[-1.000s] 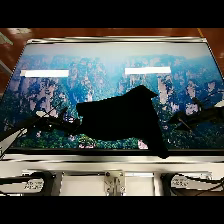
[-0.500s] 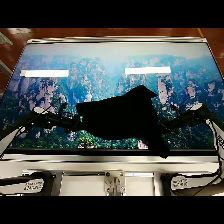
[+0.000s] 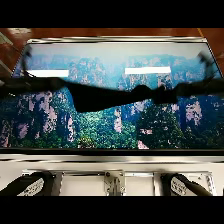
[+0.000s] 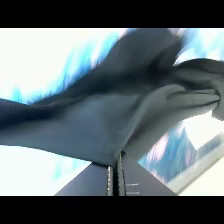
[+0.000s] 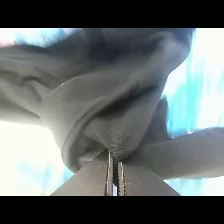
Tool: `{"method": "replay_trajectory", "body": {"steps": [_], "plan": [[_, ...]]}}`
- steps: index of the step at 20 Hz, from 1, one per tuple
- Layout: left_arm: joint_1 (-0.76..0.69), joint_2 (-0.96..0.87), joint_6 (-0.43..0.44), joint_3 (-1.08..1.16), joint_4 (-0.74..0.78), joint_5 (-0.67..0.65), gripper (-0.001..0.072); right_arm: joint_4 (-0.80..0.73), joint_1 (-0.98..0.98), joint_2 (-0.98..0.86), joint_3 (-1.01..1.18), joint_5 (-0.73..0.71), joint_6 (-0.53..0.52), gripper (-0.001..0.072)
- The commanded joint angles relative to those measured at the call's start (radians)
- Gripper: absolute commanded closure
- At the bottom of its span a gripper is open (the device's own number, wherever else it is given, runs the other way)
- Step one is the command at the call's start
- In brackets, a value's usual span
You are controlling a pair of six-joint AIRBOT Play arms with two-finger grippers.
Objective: Fold the shirts.
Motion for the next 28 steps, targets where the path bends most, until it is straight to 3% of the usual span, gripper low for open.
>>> {"method": "replay_trajectory", "body": {"steps": [1,3,7,12,16,19,21,24,28], "plan": [[0.039,0.206,0.018,0.387,0.035,0.08,0.0671,0.057,0.002,0.256,0.351,-0.165,-0.026,0.0646],[0.072,0.283,0.016,0.59,0.061,0.112,0.0671,0.063,0.002,0.364,0.489,-0.286,0.028,0.0646],[0.084,0.369,-0.084,0.723,0.069,0.105,0.0671,0.001,0.001,0.529,0.583,-0.272,0.127,0.0646],[0.084,0.425,-0.257,0.722,0.378,-0.167,0.0671,-0.298,0.001,0.658,0.584,-0.196,0.247,0.0646],[0.084,0.407,-0.292,0.676,0.55,-0.391,0.0671,-0.329,0.001,0.609,0.583,0.024,0.326,0.0646],[0.084,0.398,-0.291,0.515,0.578,-0.396,0.0671,-0.301,0.001,0.476,0.557,0.288,0.375,0.0646],[0.084,0.377,-0.291,0.365,0.58,-0.392,0.0671,-0.261,0.002,0.373,0.46,0.366,0.42,0.0646],[0.084,0.298,-0.291,0.116,0.58,-0.304,0.0671,-0.225,0.032,0.243,0.222,0.235,0.415,0.0646],[0.084,0.095,-0.291,-0.068,0.559,-0.111,0.0671,-0.235,0.181,0.003,-0.013,-0.257,0.391,0.0646]]}}
